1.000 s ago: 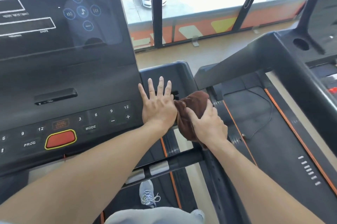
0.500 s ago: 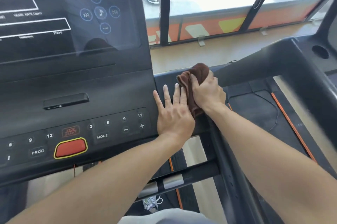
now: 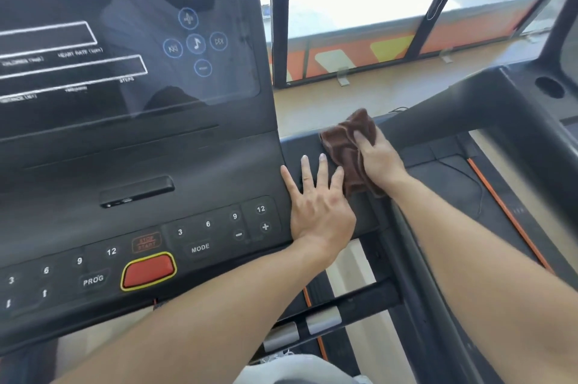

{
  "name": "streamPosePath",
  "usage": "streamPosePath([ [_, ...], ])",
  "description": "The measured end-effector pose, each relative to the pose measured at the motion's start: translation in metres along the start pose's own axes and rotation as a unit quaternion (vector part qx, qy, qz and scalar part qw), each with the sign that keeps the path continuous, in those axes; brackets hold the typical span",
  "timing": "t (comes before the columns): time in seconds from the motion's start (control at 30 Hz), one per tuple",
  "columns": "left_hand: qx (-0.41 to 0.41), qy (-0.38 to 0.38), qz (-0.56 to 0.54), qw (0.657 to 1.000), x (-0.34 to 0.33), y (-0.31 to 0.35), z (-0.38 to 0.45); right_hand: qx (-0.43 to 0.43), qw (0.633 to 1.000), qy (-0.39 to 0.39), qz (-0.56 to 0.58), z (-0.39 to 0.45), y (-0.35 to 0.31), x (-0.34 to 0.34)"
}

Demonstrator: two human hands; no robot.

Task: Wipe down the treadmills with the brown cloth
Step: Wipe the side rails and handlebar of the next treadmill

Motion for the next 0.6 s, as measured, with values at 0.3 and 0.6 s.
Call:
streamPosePath([
  [0.3,0.002,0.036,-0.016,0.999,0.0,0.0,0.0,-0.072,0.982,0.069,-0.159,-0.088,0.039,-0.007],
  [0.6,0.004,0.032,-0.008,0.999,-0.004,-0.001,0.001,0.092,0.959,0.082,-0.253,-0.029,-0.012,-0.009],
])
Point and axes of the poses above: each hand's wrist, its own z-axis towards the middle knuckle, its own x-axis out of the back of the hand, y = z × x, the point moved 5 cm from there along z, towards the middle knuckle, and after that the axes turned 12 degrees about -z, right-handed, at the moved point
